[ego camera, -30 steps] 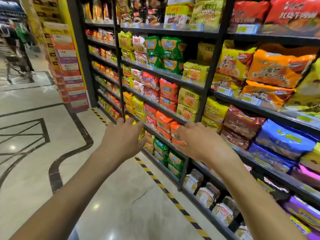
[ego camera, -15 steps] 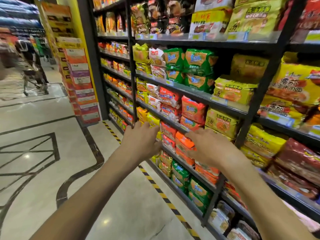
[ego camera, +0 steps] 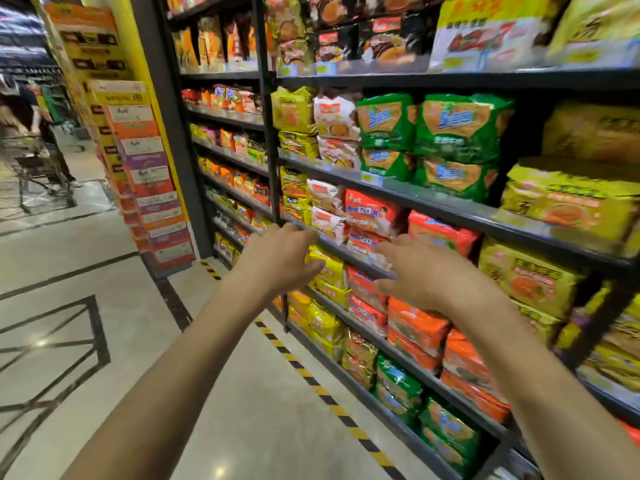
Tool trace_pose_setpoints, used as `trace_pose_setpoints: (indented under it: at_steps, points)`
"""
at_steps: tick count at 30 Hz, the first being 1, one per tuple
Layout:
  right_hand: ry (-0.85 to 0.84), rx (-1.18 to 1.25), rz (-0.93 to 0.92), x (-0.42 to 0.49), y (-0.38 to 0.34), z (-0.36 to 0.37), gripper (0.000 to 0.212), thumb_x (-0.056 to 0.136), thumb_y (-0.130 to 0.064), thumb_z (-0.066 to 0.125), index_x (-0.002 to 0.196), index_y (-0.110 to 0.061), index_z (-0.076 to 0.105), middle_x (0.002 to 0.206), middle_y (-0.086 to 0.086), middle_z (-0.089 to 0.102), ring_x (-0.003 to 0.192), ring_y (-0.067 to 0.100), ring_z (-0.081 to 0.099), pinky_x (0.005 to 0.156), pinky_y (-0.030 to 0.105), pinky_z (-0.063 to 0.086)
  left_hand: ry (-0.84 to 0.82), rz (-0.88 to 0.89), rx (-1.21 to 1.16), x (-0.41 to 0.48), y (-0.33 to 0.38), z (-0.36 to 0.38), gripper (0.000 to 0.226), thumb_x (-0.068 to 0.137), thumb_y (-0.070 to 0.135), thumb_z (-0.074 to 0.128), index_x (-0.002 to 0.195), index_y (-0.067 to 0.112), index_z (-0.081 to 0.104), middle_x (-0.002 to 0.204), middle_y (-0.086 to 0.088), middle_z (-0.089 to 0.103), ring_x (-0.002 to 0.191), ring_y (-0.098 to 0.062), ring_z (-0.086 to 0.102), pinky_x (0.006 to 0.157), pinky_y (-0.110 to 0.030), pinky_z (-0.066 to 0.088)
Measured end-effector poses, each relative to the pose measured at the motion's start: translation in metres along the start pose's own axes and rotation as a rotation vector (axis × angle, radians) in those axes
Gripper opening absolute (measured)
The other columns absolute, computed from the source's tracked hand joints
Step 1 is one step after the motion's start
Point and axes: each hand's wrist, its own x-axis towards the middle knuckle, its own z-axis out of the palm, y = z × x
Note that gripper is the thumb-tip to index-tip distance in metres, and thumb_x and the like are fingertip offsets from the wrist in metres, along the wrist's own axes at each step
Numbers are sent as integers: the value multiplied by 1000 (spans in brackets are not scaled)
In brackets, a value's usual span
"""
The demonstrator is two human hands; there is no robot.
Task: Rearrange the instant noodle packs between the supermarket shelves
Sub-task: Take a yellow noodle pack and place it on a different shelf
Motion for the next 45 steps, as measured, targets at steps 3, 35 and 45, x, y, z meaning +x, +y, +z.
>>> trace_pose_setpoints:
  at_steps: [3, 35, 45]
  points:
    - [-26, 8, 30, 58, -17, -11, 56, 97, -50, 53, 145, -25, 40, 144, 8, 45, 129, 32, 45, 101, 46, 44, 30, 42, 9, 51, -47, -4, 54, 99, 56, 49, 145, 28, 47, 139, -8, 55, 127, -33, 54, 95, -50, 50]
    - [-11, 79, 140, 631, -92, -38, 70, 97, -51, 55, 156, -28, 26, 142, 10, 50, 126, 31, 53, 97, 44, 50, 52, 197, -13, 534, -381, 36, 51, 101, 51, 50, 145, 25, 49, 141, -5, 59, 131, -28, 54, 100, -47, 51]
    - [-9, -12, 428, 727, -78, -22, 60, 93, -57, 54, 142, -24, 43, 137, 8, 54, 121, 33, 56, 93, 45, 52, 62, 336, -176, 671, -432, 69, 47, 100, 52, 51, 140, 27, 52, 88, 7, 58, 113, -25, 64, 84, -40, 53]
